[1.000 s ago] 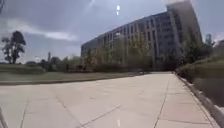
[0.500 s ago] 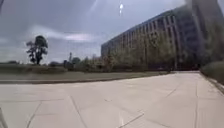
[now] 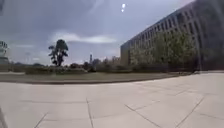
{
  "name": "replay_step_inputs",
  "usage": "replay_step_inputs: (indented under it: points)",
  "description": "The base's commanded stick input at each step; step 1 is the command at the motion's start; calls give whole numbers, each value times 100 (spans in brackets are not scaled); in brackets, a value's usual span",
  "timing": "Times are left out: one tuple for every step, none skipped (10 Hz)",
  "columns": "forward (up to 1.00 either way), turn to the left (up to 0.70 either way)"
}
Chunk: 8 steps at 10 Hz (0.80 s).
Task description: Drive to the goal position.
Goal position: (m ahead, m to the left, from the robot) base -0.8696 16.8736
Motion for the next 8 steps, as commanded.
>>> replay_step_inputs:
  points:
    - [67,34]
    - [68,34]
    - [68,34]
    - [68,34]
    - [67,34]
    - [68,34]
    - [68,34]
    - [68,34]
